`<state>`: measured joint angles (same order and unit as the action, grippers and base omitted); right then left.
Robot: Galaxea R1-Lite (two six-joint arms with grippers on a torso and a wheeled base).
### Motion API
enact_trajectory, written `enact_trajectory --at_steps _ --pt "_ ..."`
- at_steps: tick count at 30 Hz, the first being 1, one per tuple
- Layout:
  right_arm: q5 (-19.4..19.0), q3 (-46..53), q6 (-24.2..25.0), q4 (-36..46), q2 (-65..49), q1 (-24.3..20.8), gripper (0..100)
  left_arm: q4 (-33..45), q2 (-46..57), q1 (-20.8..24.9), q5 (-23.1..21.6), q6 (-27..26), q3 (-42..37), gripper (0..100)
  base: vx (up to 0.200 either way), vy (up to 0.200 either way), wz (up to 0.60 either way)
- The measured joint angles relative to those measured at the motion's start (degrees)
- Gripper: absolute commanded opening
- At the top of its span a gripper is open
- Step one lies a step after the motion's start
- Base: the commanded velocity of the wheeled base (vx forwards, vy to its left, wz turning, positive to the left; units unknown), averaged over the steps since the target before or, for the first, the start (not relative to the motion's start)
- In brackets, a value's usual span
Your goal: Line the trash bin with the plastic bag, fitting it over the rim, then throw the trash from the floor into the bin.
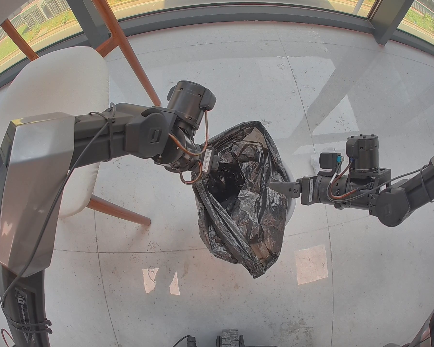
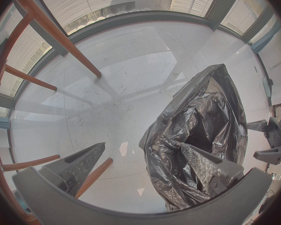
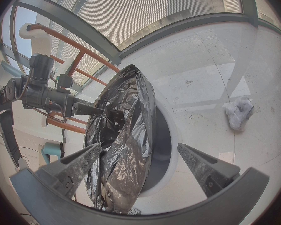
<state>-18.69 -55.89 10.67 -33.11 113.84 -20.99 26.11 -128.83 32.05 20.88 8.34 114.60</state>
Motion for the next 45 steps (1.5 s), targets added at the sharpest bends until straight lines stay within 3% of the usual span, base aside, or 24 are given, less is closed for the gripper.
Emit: enact_trajectory --at_steps 13,14,25,31,45 --pt "1.3 -4.9 0.1 0.0 5.0 -2.4 100 0.5 1.8 0.0 0.1 0.1 0.0 100 0.0 0.0 0.0" --pt "1.3 -5.1 0.1 0.0 5.4 -2.5 0 0.5 1.9 0.0 0.1 0.2 0.0 100 0.0 0.0 0.0" --pt "2.5 -9.1 0.0 0.1 7.7 -2.8 0 0.2 3.5 2.9 0.0 1.4 0.0 100 0.0 0.0 0.0" --pt "2.6 -9.4 0.0 0.0 7.8 -2.8 0 0.6 4.1 4.4 0.2 7.8 0.0 100 0.0 0.0 0.0" --pt "2.8 -9.3 -0.1 -0.1 7.6 -2.8 0 4.0 3.6 5.2 1.3 16.5 -6.2 100 0.0 0.0 0.0"
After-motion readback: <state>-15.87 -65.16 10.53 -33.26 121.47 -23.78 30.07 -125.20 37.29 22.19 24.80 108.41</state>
